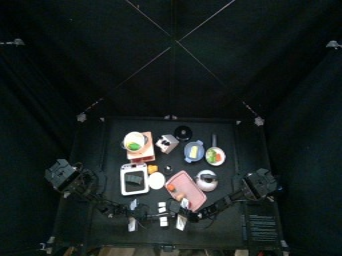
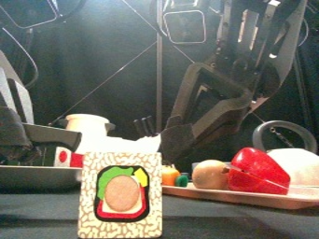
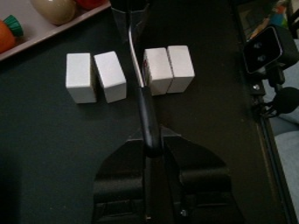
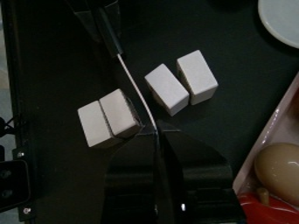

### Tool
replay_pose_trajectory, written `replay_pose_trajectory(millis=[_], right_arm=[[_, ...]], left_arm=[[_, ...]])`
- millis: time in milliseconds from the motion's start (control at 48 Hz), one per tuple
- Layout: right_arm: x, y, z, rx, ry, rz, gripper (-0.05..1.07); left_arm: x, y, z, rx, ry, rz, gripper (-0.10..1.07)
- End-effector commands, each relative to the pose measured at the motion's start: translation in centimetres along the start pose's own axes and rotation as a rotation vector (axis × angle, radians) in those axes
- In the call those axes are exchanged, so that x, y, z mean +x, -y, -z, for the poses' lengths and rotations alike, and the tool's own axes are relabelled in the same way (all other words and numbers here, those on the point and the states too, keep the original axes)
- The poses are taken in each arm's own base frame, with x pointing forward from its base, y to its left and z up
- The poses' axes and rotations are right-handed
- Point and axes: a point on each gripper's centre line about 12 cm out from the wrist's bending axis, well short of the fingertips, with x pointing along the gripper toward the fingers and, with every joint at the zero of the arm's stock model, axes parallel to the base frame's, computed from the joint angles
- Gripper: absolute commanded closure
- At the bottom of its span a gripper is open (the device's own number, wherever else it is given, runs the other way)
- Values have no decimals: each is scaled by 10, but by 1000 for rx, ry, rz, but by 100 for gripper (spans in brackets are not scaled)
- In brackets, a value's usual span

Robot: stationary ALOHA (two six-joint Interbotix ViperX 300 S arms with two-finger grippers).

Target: Cut sushi roll

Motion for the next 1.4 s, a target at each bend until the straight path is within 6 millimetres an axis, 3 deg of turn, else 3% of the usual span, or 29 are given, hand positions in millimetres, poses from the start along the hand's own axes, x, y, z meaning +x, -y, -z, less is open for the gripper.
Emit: replay_pose_trajectory(millis=[0,354,875,1375], right_arm=[[-14,0,-22,29,54,-8,82],[-23,-20,-8,-14,40,-57,82],[-16,-22,3,-17,14,-51,82],[-10,-20,10,-13,-8,-39,82]], left_arm=[[-7,14,-11,8,37,45,62],[-11,40,-8,64,39,121,62],[2,48,11,86,-59,144,62],[4,44,14,85,-70,133,62]])
